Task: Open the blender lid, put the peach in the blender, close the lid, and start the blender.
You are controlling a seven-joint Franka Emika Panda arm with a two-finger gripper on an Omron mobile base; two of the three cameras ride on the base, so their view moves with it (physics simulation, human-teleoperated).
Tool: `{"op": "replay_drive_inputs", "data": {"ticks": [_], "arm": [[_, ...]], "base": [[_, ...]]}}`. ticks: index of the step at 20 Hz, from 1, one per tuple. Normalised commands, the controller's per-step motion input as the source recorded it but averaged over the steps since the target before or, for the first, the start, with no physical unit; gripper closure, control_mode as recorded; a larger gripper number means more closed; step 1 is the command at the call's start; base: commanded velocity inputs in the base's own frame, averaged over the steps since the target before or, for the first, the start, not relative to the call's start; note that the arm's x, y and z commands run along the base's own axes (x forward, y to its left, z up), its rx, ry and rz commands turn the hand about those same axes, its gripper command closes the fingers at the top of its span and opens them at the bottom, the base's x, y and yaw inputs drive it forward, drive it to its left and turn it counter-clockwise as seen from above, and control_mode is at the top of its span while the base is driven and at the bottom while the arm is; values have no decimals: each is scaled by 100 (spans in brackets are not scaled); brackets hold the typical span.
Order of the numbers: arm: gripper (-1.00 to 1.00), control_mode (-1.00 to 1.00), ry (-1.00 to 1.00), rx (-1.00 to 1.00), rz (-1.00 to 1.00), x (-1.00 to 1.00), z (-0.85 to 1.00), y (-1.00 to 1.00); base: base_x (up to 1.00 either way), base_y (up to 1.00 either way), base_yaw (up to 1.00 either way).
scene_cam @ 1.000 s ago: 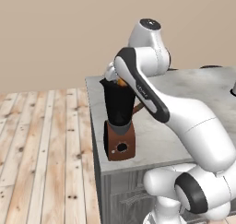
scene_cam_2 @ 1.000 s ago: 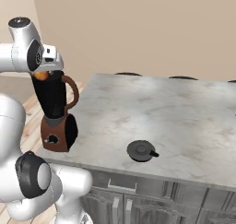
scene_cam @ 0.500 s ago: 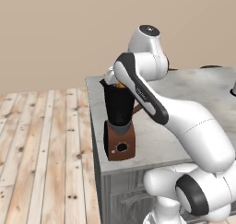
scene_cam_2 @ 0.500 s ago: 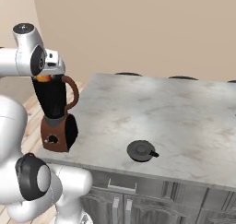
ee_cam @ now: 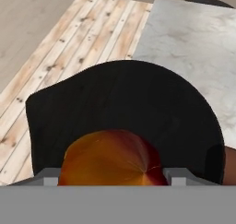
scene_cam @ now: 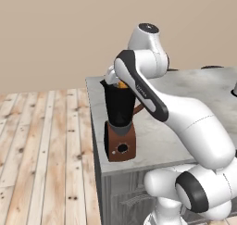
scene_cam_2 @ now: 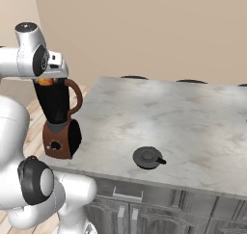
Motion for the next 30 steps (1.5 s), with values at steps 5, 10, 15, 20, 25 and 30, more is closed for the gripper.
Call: {"op": "replay_drive_inputs", "data": {"ticks": [5,10,15,20,25,30], "arm": [[-100,-100,0,0,0,0,-19,0],[-100,-100,0,0,0,0,-3,0],[-100,-100,-3,0,0,-1,11,-4],[-100,-100,-11,0,0,-7,50,-8],[-100,-100,-17,0,0,-22,47,-36],[-100,-100,-10,4,-2,-40,3,-84]], "base": [[0,0,0],[0,0,0],[0,0,0],[0,0,0],[0,0,0],[0,0,0]]}}
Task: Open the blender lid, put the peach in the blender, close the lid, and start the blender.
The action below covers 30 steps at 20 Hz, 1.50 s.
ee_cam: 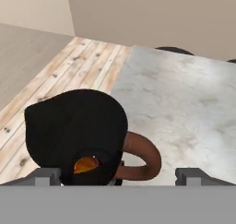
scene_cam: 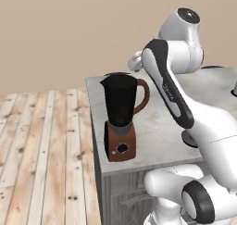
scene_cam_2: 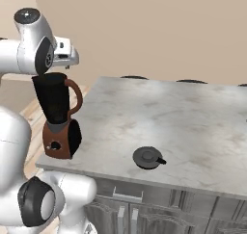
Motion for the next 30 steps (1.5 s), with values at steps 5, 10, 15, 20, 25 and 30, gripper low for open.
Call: {"op": "replay_drive_inputs", "data": {"ticks": [5,10,15,20,25,30], "arm": [[-100,-100,-3,2,-6,-33,-18,-100],[-100,-100,0,0,-9,-23,-30,-100],[-100,-100,0,0,-11,-10,-53,-100],[-100,-100,6,0,-11,0,-74,-93],[-100,-100,15,0,-9,2,-88,-65],[-100,-100,16,0,-3,16,-87,-37]], "base": [[0,0,0],[0,0,0],[0,0,0],[0,0,0],[0,0,0],[0,0,0]]}}
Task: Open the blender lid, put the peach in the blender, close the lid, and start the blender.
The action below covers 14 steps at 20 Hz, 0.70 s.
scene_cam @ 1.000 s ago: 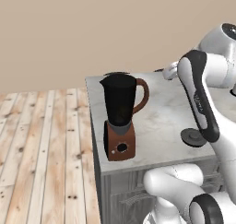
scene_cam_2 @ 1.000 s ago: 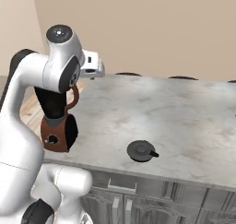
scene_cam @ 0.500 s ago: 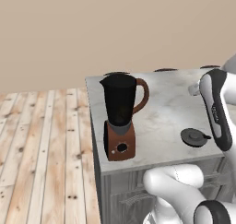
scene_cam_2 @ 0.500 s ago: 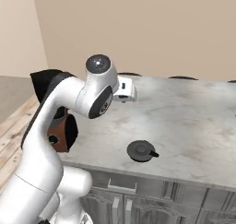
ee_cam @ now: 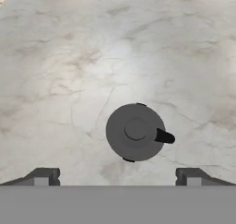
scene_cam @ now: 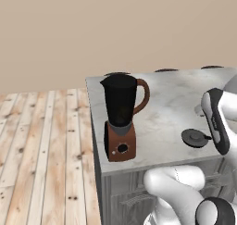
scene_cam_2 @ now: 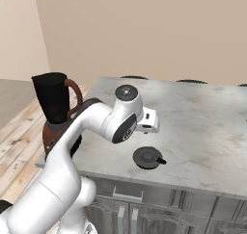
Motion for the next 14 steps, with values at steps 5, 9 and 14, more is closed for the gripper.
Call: {"op": "replay_drive_inputs", "data": {"ticks": [5,9,14], "arm": [[-100,-100,13,0,0,12,-55,-20],[-100,-100,4,0,0,6,-40,0],[-100,-100,1,0,0,17,-44,0]], "base": [[0,0,0],[0,0,0],[0,0,0]]}}
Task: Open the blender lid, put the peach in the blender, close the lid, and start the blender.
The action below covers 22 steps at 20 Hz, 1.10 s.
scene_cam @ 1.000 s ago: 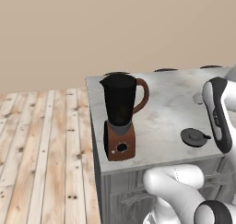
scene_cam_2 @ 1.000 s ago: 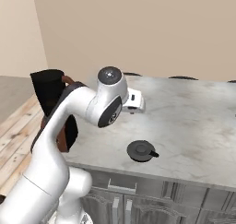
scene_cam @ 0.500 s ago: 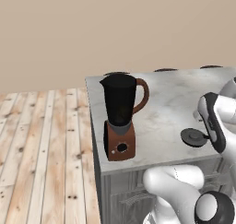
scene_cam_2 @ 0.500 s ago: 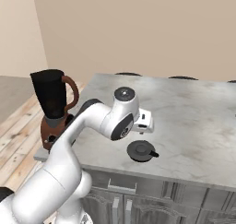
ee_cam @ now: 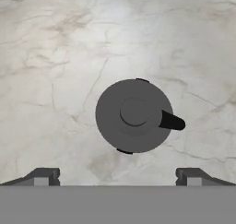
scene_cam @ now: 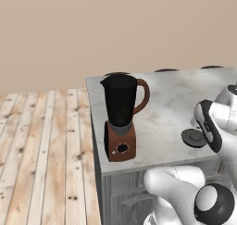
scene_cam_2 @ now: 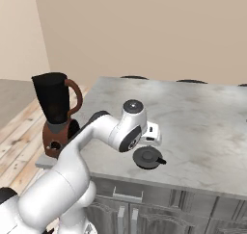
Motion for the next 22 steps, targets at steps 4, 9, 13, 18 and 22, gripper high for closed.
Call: {"op": "replay_drive_inputs", "data": {"ticks": [4,9,13,18,22], "arm": [[-100,-100,0,-1,0,16,-39,0],[-100,-100,0,-5,0,15,-53,0],[-100,-100,3,-4,0,32,-34,-7],[-100,-100,1,0,0,38,-11,-24],[-100,-100,0,0,0,25,-8,-31]], "base": [[0,0,0],[0,0,0],[0,0,0],[0,0,0],[0,0,0]]}}
